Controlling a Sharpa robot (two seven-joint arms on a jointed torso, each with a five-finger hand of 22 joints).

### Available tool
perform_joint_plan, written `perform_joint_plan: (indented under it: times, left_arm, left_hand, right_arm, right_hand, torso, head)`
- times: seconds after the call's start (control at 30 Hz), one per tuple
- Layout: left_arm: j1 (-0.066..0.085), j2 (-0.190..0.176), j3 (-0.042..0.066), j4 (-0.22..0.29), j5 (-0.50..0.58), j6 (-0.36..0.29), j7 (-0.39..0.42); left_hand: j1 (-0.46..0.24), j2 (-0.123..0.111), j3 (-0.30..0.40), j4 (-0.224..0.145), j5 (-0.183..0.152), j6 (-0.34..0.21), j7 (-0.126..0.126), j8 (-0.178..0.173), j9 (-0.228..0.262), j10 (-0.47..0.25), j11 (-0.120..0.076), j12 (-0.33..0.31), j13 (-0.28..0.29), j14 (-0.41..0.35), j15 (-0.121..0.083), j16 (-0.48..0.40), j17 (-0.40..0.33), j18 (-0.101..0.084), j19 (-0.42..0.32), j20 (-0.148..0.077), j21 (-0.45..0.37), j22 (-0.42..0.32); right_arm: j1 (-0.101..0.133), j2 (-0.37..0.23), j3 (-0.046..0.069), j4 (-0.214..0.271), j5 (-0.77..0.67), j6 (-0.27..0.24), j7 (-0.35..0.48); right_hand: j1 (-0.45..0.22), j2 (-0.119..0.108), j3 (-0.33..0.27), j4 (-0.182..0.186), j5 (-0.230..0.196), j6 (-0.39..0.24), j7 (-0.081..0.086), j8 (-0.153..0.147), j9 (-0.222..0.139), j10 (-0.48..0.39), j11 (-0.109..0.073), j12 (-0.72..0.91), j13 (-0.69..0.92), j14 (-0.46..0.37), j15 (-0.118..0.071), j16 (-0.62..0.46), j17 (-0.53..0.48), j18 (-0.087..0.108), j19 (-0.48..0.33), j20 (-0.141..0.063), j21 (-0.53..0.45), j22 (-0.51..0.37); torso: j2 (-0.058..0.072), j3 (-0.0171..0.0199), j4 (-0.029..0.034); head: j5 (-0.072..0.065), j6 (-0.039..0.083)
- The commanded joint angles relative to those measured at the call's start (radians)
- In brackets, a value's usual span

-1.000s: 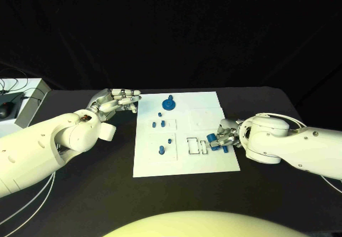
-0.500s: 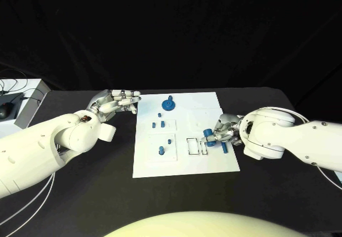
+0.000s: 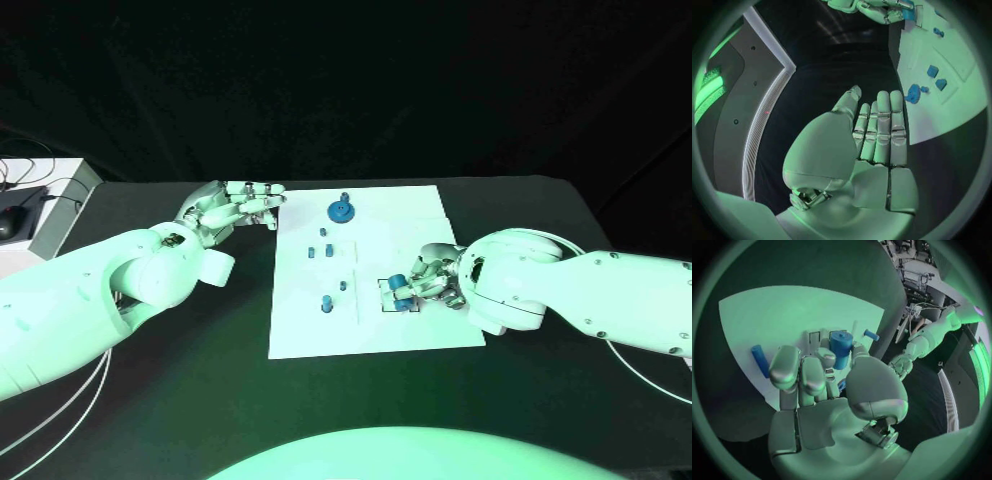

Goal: Assemble the parts on the task board

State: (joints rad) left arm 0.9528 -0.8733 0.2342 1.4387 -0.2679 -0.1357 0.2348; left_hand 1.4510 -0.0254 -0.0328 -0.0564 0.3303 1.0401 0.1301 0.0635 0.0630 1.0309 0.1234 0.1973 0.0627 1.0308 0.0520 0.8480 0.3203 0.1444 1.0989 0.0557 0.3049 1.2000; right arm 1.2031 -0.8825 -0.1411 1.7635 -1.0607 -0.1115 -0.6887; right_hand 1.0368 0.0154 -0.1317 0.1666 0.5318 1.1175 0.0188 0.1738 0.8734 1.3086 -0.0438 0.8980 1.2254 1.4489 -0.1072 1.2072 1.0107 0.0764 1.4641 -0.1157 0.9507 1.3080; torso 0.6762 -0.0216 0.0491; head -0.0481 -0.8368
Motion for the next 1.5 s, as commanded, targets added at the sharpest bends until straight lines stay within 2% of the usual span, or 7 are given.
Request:
perform_joint_plan:
  times: [0.03, 0.23, 0.37, 0.9, 1.07, 1.5]
  left_arm:
    - [0.000, 0.001, 0.001, 0.002, 0.005, 0.019, 0.003]
    - [0.000, -0.002, 0.001, 0.004, 0.005, 0.020, 0.001]
    - [0.000, -0.004, 0.001, 0.004, 0.005, 0.022, -0.001]
    - [0.000, -0.005, 0.001, 0.004, 0.021, 0.025, -0.006]
    - [0.000, -0.007, 0.001, 0.004, 0.021, 0.025, -0.006]
    - [0.000, -0.010, 0.001, 0.005, 0.021, 0.024, -0.007]
  left_hand:
    - [-0.003, 0.005, 0.002, 0.006, 0.005, -0.002, 0.001, 0.002, 0.000, -0.005, -0.002, 0.002, 0.000, -0.005, -0.001, 0.001, -0.001, -0.003, 0.007, -0.003, -0.001, 0.001]
    - [-0.004, 0.005, 0.002, 0.007, 0.005, -0.001, 0.001, 0.002, 0.000, -0.006, -0.002, 0.003, 0.000, -0.005, -0.001, 0.002, -0.001, -0.003, 0.007, -0.002, -0.004, 0.003]
    - [-0.005, 0.004, 0.001, 0.009, 0.005, -0.002, 0.001, 0.002, 0.000, -0.006, -0.002, 0.003, 0.000, -0.005, 0.000, 0.002, -0.001, -0.003, 0.008, -0.002, -0.005, 0.003]
    - [-0.007, 0.004, 0.001, 0.010, 0.004, -0.002, 0.002, 0.002, 0.000, -0.006, -0.001, 0.003, 0.000, -0.005, 0.000, 0.002, -0.002, -0.003, 0.008, -0.002, -0.006, 0.004]
    - [-0.007, 0.004, 0.001, 0.010, 0.004, -0.002, 0.002, 0.002, 0.000, -0.006, -0.001, 0.003, 0.000, -0.005, 0.000, 0.002, -0.002, -0.003, 0.008, -0.002, -0.006, 0.004]
    - [-0.005, 0.004, -0.001, 0.013, 0.005, -0.002, 0.002, 0.002, 0.000, -0.008, -0.001, 0.004, 0.000, -0.005, 0.000, 0.002, -0.003, -0.003, 0.011, -0.002, -0.012, 0.004]
  right_arm:
    - [-0.005, 0.010, 0.000, -0.005, -0.006, -0.019, -0.001]
    - [-0.018, 0.032, 0.000, -0.017, -0.029, -0.033, 0.000]
    - [-0.022, 0.037, 0.000, -0.023, -0.046, -0.039, 0.003]
    - [-0.027, 0.056, 0.000, -0.051, -0.058, 0.013, -0.001]
    - [-0.029, 0.057, 0.000, -0.056, -0.062, 0.035, -0.009]
    - [-0.031, 0.044, 0.000, -0.044, -0.096, 0.044, -0.025]
  right_hand:
    - [-0.015, -0.001, 0.112, -0.118, -0.005, 0.007, -0.002, 0.004, 0.001, -0.001, -0.008, 0.001, -0.001, 0.001, 0.000, -0.003, -0.001, -0.008, 0.055, -0.005, 0.000, 0.127]
    - [-0.016, 0.001, 0.112, -0.117, -0.005, 0.007, -0.003, 0.005, 0.001, 0.000, -0.008, 0.002, -0.001, 0.000, 0.000, -0.004, -0.003, -0.008, 0.055, -0.005, -0.001, 0.127]
    - [-0.016, 0.001, 0.112, -0.117, -0.005, 0.007, -0.003, 0.005, 0.001, 0.000, -0.008, 0.002, -0.001, 0.000, 0.000, -0.004, -0.003, -0.008, 0.055, -0.005, -0.001, 0.127]
    - [-0.019, 0.004, 0.109, -0.116, -0.020, 0.007, -0.003, 0.006, 0.003, -0.002, -0.008, -0.004, -0.005, 0.000, -0.001, -0.006, -0.004, -0.008, 0.055, -0.005, -0.003, 0.126]
    - [-0.019, 0.004, 0.108, -0.116, -0.022, 0.007, -0.002, 0.005, 0.002, -0.004, -0.008, -0.006, -0.006, 0.000, 0.000, -0.007, -0.005, -0.007, 0.054, -0.005, -0.005, 0.126]
    - [-0.021, 0.003, 0.105, -0.117, -0.023, 0.009, -0.003, 0.005, 0.001, -0.003, -0.008, -0.006, -0.007, 0.000, 0.000, -0.008, -0.006, -0.008, 0.055, -0.005, -0.004, 0.126]
  torso:
    - [0.001, 0.0009, 0.0001]
    - [0.001, 0.0014, -0.0013]
    - [0.002, 0.0016, -0.0001]
    - [0.001, 0.0023, 0.0002]
    - [0.000, 0.0011, -0.0006]
    - [0.001, 0.0019, -0.0004]
  head:
    - [0.002, 0.001]
    - [0.004, 0.000]
    - [0.004, 0.000]
    - [0.012, -0.008]
    - [0.013, -0.010]
    - [0.015, -0.013]
